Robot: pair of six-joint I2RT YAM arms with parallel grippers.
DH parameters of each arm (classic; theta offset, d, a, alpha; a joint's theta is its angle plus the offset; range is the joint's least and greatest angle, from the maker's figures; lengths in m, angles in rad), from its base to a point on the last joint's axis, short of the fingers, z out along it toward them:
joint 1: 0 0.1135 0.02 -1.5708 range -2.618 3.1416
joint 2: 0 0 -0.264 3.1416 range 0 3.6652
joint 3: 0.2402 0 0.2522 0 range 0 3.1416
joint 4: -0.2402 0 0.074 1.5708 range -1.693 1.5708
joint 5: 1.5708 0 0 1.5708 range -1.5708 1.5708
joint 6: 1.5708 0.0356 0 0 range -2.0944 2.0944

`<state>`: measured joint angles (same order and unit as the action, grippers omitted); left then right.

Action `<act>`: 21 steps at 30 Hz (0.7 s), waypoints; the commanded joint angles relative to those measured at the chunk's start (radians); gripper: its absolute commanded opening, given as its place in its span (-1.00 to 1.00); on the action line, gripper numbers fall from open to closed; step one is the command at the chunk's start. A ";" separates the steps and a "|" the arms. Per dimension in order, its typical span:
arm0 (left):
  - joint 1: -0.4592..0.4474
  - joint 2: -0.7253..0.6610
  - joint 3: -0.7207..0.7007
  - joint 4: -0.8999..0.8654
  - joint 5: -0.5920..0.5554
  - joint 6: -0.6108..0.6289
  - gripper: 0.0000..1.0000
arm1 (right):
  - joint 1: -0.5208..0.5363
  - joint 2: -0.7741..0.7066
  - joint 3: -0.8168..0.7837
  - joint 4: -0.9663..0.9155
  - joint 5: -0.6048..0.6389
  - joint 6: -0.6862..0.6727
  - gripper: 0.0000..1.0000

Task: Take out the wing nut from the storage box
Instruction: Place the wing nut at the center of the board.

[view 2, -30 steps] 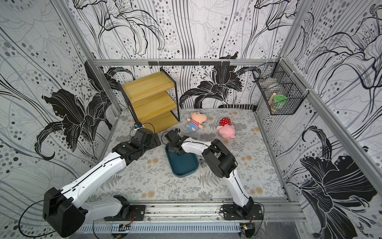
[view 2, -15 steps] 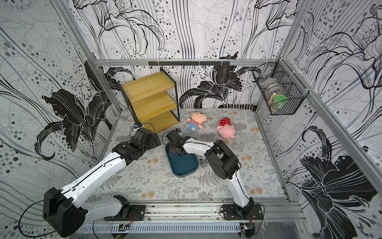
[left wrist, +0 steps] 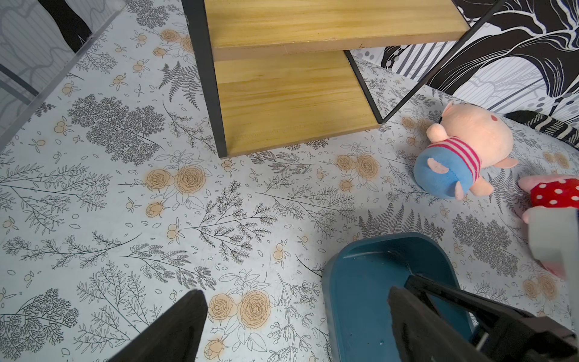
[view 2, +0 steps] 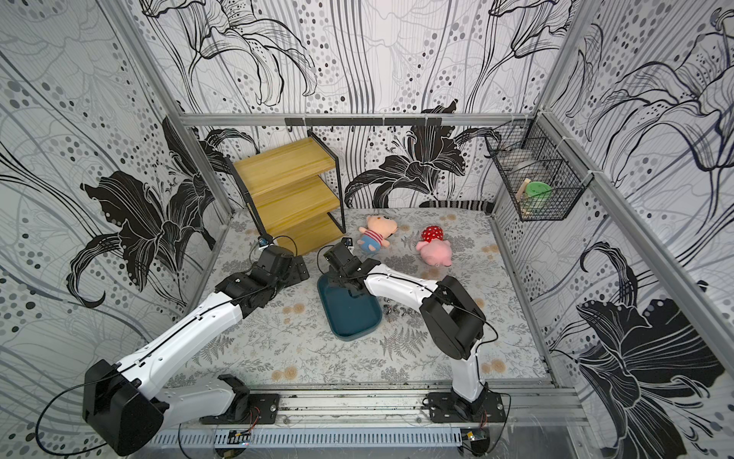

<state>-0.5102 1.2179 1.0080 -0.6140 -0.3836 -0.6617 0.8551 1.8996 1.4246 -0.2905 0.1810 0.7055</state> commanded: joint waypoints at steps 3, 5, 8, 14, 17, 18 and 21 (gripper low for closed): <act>-0.005 0.009 0.015 0.033 0.004 -0.007 0.91 | -0.022 -0.109 -0.066 -0.048 0.046 -0.036 -0.94; -0.004 0.011 0.013 0.036 0.006 -0.006 0.90 | -0.039 -0.147 -0.097 -0.054 0.053 -0.042 -0.94; -0.005 0.014 0.014 0.039 0.008 -0.006 0.91 | -0.075 -0.212 -0.156 -0.061 0.056 -0.049 -0.94; -0.005 0.014 0.012 0.040 0.008 -0.003 0.91 | -0.172 -0.372 -0.331 -0.068 0.054 -0.055 -0.94; -0.005 0.017 0.010 0.045 0.011 -0.004 0.90 | -0.225 -0.442 -0.414 -0.077 0.052 -0.057 -0.94; -0.004 0.020 0.011 0.046 0.013 -0.005 0.90 | -0.242 -0.462 -0.437 -0.081 0.052 -0.059 -0.94; -0.005 0.026 0.016 0.048 0.017 -0.007 0.90 | -0.293 -0.512 -0.494 -0.089 0.043 -0.072 -0.94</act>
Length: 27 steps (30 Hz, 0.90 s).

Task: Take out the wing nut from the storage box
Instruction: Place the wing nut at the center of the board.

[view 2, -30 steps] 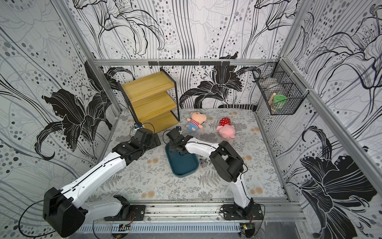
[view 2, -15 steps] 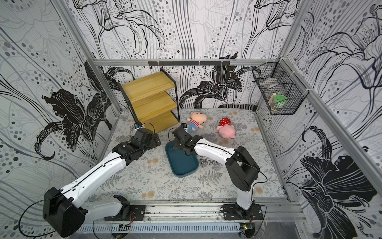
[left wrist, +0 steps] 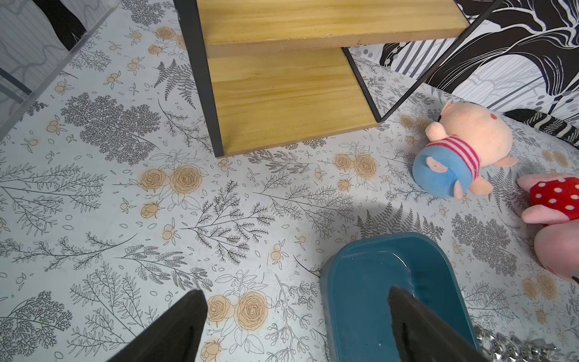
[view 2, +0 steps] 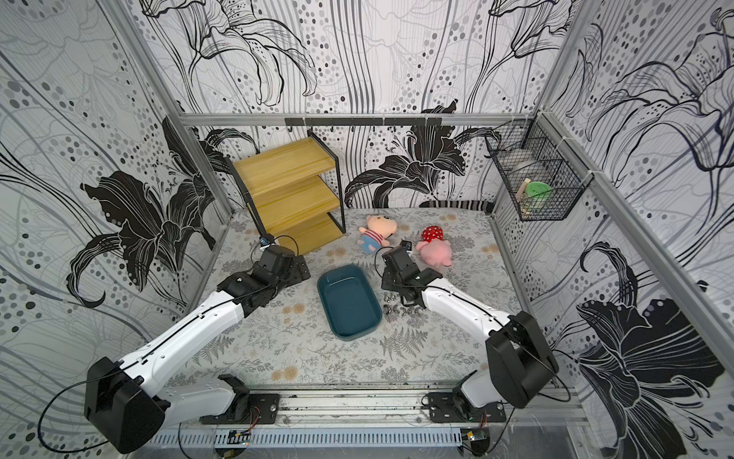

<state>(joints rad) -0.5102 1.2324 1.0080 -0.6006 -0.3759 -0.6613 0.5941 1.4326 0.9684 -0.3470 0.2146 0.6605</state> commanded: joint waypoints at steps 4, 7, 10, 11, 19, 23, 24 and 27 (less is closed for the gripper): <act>-0.006 0.017 0.027 0.032 0.009 -0.004 0.90 | -0.087 -0.072 -0.088 -0.053 -0.005 -0.052 -0.95; -0.006 0.019 0.033 0.029 0.006 -0.003 0.90 | -0.135 -0.091 -0.132 -0.059 -0.016 -0.067 -0.95; -0.007 0.018 0.033 0.027 0.005 -0.003 0.90 | -0.185 -0.113 -0.176 -0.058 -0.027 -0.082 -0.95; -0.007 0.021 0.034 0.028 0.005 -0.003 0.90 | -0.201 -0.120 -0.189 -0.060 -0.028 -0.086 -0.95; -0.007 0.033 0.052 0.027 0.009 0.000 0.90 | -0.259 -0.110 -0.253 -0.041 -0.048 -0.109 -0.96; -0.007 0.033 0.055 0.024 0.008 0.002 0.90 | -0.272 -0.085 -0.264 -0.030 -0.047 -0.114 -0.96; -0.006 0.033 0.056 0.024 0.007 0.002 0.90 | -0.273 -0.079 -0.268 -0.023 -0.047 -0.115 -0.96; -0.007 0.033 0.053 0.023 0.006 0.001 0.90 | -0.279 -0.060 -0.279 -0.009 -0.051 -0.115 -0.96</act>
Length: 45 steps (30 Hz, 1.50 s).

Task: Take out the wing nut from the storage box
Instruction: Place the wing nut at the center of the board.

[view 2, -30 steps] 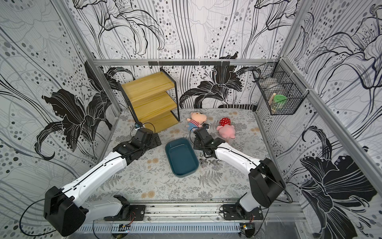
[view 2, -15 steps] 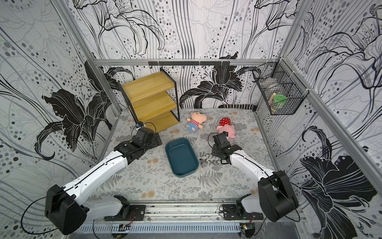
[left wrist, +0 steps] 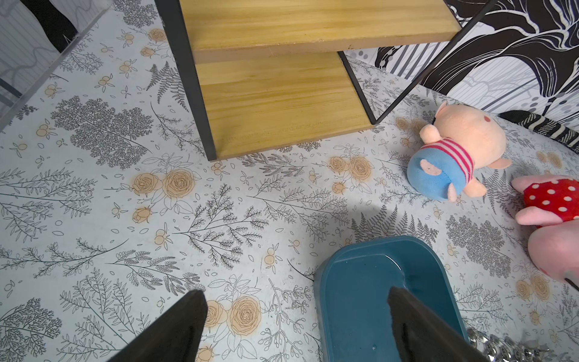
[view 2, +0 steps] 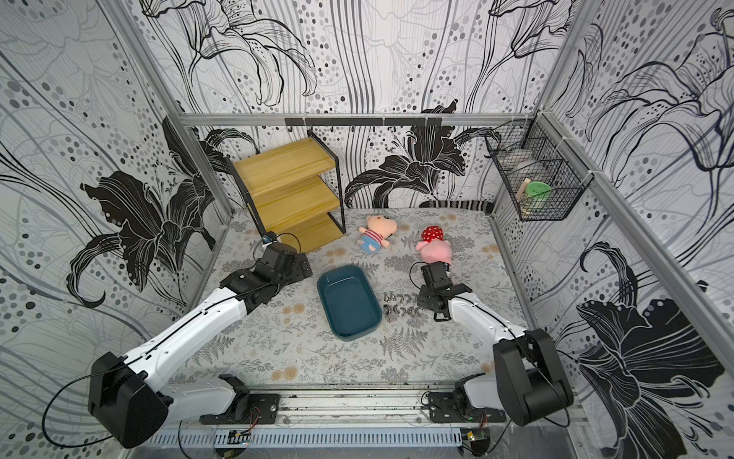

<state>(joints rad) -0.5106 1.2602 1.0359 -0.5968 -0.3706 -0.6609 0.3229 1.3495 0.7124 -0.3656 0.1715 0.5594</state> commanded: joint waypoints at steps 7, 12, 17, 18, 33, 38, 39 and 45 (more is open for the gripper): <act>-0.006 0.004 0.025 0.016 -0.003 0.001 0.90 | -0.018 0.062 -0.036 0.044 -0.009 -0.015 -0.97; -0.006 -0.004 0.018 0.014 -0.007 -0.002 0.90 | -0.019 0.079 -0.041 0.067 -0.006 -0.016 -0.97; -0.006 -0.005 0.013 0.014 -0.008 -0.002 0.90 | -0.021 0.099 -0.030 0.079 0.003 -0.021 -0.97; -0.006 -0.004 0.012 0.014 -0.008 -0.002 0.91 | -0.021 0.104 -0.026 0.079 0.004 -0.022 -0.97; -0.006 -0.017 0.003 0.008 -0.019 -0.003 0.90 | -0.027 0.162 0.005 0.102 0.010 -0.034 -0.95; -0.006 -0.017 0.004 0.006 -0.021 -0.004 0.90 | -0.030 0.171 0.016 0.102 0.015 -0.039 -0.92; -0.006 -0.016 0.003 0.006 -0.021 -0.005 0.90 | -0.031 0.172 0.018 0.101 0.016 -0.040 -0.91; -0.006 -0.022 -0.003 0.005 -0.022 -0.009 0.90 | -0.031 0.177 0.022 0.100 0.013 -0.041 -0.81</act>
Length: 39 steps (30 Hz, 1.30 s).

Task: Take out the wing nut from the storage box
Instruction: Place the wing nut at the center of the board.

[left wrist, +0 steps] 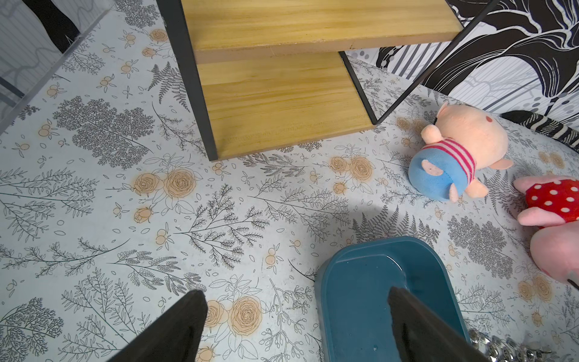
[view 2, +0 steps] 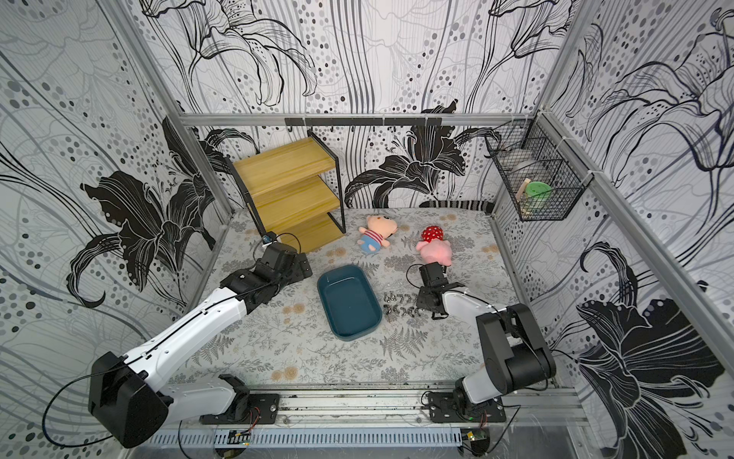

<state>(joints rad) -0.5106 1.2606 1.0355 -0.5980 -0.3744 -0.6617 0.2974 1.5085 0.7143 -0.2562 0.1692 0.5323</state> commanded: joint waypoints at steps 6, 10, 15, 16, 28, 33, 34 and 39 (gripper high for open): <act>-0.006 -0.024 -0.003 0.006 -0.020 -0.009 0.90 | -0.006 0.017 0.019 -0.009 0.010 -0.012 -0.78; -0.005 -0.025 -0.003 0.004 -0.020 -0.009 0.90 | -0.006 0.013 0.022 -0.011 0.010 -0.012 -0.73; -0.006 -0.026 -0.005 0.004 -0.021 -0.010 0.90 | -0.006 0.007 0.027 -0.016 0.011 -0.013 -0.68; -0.006 -0.026 -0.006 0.004 -0.021 -0.010 0.90 | -0.006 0.006 0.028 -0.018 0.011 -0.014 -0.68; -0.006 -0.020 -0.002 0.014 -0.018 -0.003 0.90 | -0.006 -0.090 0.088 -0.088 0.020 -0.061 -0.18; -0.005 -0.012 0.016 0.013 -0.033 0.008 0.90 | -0.006 -0.122 0.144 -0.138 0.058 -0.112 0.03; -0.005 -0.009 0.022 0.012 -0.035 0.011 0.91 | -0.006 -0.124 0.158 -0.149 0.070 -0.124 0.06; 0.005 -0.009 0.034 0.011 -0.044 0.022 0.91 | -0.012 -0.107 0.212 -0.174 0.110 -0.176 0.19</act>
<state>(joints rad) -0.5098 1.2514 1.0359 -0.5980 -0.3912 -0.6563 0.2958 1.4044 0.8902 -0.3740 0.2306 0.4049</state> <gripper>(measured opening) 0.954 0.587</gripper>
